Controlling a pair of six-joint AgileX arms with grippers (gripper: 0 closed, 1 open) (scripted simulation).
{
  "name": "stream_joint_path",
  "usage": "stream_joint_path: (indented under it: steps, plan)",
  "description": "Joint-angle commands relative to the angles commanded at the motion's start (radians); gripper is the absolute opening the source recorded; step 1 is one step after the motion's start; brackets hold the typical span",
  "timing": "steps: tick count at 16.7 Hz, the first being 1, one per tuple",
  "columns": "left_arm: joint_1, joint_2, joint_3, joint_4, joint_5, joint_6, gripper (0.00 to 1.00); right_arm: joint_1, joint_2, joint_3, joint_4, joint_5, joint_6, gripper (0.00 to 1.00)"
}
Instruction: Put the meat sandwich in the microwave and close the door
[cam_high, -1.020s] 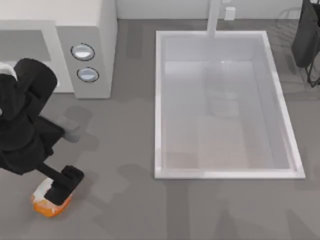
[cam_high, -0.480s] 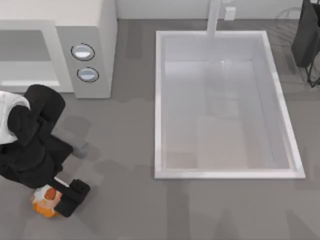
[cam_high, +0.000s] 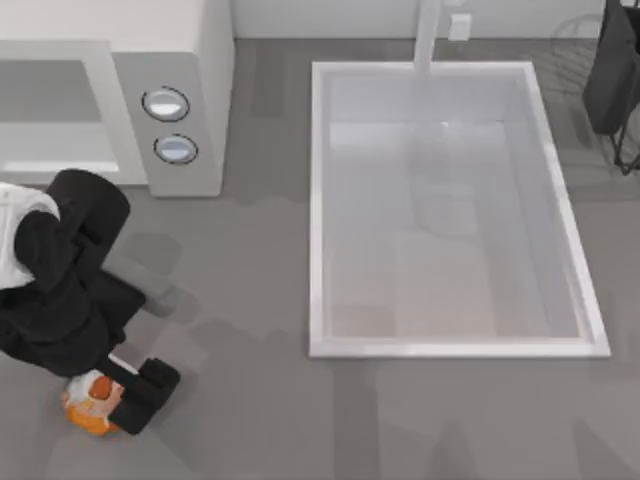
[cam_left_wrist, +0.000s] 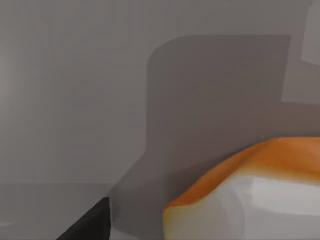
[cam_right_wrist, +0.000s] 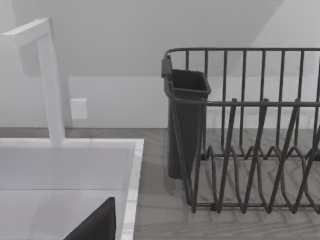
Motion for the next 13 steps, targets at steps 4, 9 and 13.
stream_joint_path:
  steps: [4, 9, 13]
  plan:
    - [0.0, 0.0, 0.0, 0.0, 0.0, 0.0, 0.4, 0.0, 0.0, 0.0, 0.0, 0.0, 0.0, 1.0]
    - [0.0, 0.0, 0.0, 0.0, 0.0, 0.0, 0.02, 0.0, 0.0, 0.0, 0.0, 0.0, 0.0, 1.0]
    - [0.0, 0.0, 0.0, 0.0, 0.0, 0.0, 0.0, 0.0, 0.0, 0.0, 0.0, 0.0, 0.0, 1.0]
